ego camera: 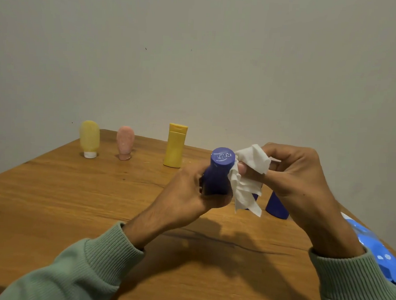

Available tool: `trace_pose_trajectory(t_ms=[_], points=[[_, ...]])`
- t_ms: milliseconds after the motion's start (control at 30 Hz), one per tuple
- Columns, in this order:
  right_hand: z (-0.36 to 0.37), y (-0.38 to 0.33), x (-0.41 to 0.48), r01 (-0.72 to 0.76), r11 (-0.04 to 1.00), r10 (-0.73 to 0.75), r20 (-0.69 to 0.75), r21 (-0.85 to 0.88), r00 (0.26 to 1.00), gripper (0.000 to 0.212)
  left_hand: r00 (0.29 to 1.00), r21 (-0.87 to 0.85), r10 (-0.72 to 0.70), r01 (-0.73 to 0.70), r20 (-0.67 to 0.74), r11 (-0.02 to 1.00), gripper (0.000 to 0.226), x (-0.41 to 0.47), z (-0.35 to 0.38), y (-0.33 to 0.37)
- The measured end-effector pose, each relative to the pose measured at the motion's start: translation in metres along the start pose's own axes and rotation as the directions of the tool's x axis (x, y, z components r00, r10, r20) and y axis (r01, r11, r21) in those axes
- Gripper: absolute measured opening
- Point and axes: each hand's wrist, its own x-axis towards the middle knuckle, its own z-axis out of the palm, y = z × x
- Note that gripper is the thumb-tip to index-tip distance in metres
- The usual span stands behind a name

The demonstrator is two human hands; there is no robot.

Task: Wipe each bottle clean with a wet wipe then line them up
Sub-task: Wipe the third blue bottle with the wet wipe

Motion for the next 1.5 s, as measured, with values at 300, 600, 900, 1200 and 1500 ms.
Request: trace_pose_trajectory(t_ms=[300,600,900,1200,1500], points=[[-0.008,-0.007,-0.002,-0.006,0.999,0.009,-0.048,0.052,0.999,0.019,0.998,0.125,-0.009,0.016,-0.055,0.992,0.050,0.002,-0.001,-0.002],[0.002,-0.008,-0.003,0.052,0.986,-0.046,0.044,-0.158,0.998,0.018,0.997,0.359,0.056,-0.033,-0.054,0.933,0.043,-0.001,-0.003,-0.007],[0.004,-0.008,-0.003,0.143,0.923,-0.143,0.027,-0.357,0.989,0.031,0.997,0.455,0.054,-0.023,-0.055,0.890,0.036,-0.006,-0.001,0.001],[0.005,0.007,0.001,-0.035,0.950,-0.010,-0.142,-0.311,0.990,0.013,1.000,0.432,0.028,-0.028,0.007,0.901,0.045,-0.007,-0.001,0.006],[-0.012,-0.015,-0.005,-0.060,0.995,0.070,-0.120,0.083,0.990,0.025,0.999,0.391,0.013,0.000,-0.030,0.920,0.048,-0.003,-0.004,0.002]])
